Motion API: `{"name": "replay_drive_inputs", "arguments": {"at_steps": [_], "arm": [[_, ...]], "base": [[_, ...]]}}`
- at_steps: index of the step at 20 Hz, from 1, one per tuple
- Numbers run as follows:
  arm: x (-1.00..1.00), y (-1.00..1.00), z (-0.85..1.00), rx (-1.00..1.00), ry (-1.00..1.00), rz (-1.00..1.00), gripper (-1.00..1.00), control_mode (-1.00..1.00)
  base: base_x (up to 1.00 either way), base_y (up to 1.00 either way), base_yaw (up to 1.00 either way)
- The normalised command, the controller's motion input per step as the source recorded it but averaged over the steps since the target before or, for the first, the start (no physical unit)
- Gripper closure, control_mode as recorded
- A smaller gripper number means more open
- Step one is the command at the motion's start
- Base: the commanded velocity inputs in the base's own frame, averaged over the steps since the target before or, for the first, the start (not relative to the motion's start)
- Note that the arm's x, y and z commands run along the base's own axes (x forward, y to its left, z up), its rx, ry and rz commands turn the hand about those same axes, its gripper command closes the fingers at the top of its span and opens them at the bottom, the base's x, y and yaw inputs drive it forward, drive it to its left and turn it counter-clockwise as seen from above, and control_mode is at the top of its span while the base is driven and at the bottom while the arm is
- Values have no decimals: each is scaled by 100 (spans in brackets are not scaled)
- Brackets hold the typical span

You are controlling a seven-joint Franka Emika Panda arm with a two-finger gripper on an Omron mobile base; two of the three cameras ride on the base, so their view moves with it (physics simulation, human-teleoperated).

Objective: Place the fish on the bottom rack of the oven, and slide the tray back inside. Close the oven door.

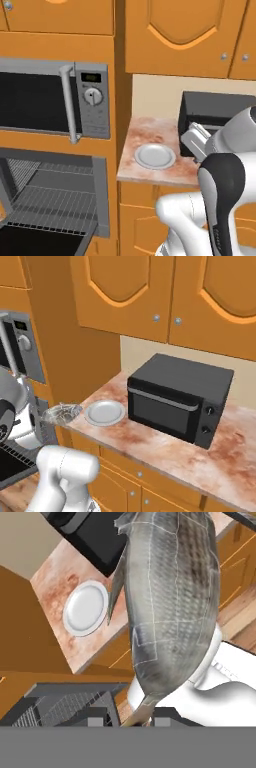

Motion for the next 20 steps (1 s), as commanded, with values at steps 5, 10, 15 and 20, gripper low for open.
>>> {"name": "replay_drive_inputs", "arguments": {"at_steps": [5, 10, 15, 20], "arm": [[0, 0, 0, 0, 0, 0, 100, 100], [0, 0, 0, 0, 0, 0, 100, 100], [0, 0, 0, 0, 0, 0, 100, 100], [0, 0, 0, 0, 0, 0, 100, 100]], "base": [[0, 0, 72], [2, 0, 68], [24, 2, 53], [38, 0, 41]]}}
